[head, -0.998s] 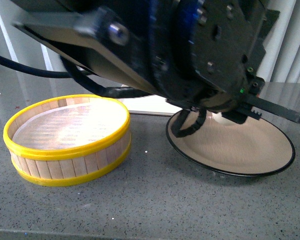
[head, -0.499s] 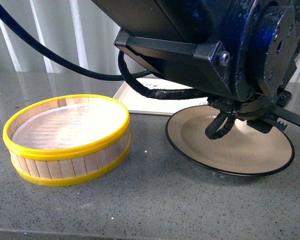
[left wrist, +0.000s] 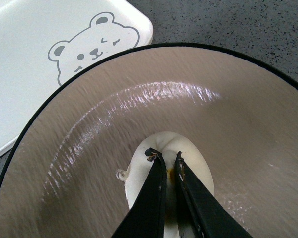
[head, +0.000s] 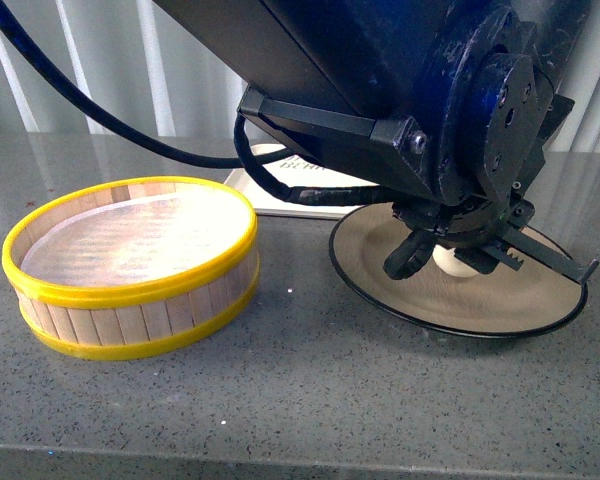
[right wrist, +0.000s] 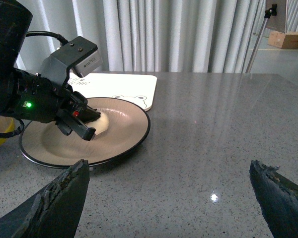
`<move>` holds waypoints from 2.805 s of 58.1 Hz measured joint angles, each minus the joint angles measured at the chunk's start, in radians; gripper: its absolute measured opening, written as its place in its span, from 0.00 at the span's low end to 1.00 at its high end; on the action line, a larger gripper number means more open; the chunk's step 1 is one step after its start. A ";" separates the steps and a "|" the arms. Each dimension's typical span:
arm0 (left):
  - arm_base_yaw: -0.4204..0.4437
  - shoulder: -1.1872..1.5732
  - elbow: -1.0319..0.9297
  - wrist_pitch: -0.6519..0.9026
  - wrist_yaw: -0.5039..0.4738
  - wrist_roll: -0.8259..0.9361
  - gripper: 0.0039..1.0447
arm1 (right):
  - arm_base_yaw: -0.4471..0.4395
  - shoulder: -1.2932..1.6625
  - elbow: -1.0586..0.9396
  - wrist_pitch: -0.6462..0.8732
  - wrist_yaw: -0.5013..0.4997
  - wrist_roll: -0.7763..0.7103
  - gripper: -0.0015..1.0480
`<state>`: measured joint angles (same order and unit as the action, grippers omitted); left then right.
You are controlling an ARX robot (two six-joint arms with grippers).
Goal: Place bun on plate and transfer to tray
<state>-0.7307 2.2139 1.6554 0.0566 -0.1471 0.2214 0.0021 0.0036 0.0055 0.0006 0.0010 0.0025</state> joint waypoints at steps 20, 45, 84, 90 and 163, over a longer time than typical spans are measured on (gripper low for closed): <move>0.013 -0.003 -0.003 0.000 0.007 -0.016 0.61 | 0.000 0.000 0.000 0.000 0.000 0.000 0.92; 0.100 -0.152 -0.031 -0.044 0.031 -0.186 0.94 | 0.000 0.000 0.000 0.000 0.000 0.000 0.92; 0.310 -0.567 -0.831 0.819 -0.266 -0.233 0.39 | 0.000 0.000 0.000 0.000 0.001 0.000 0.92; 0.380 -0.668 -1.007 0.865 -0.227 -0.232 0.22 | 0.000 0.000 0.000 0.000 -0.003 0.000 0.92; 0.728 -1.624 -1.629 0.523 0.146 -0.227 0.04 | 0.000 0.000 0.000 0.000 0.000 0.000 0.92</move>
<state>-0.0025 0.5903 0.0265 0.5797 -0.0013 -0.0051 0.0021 0.0036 0.0055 0.0006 0.0010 0.0025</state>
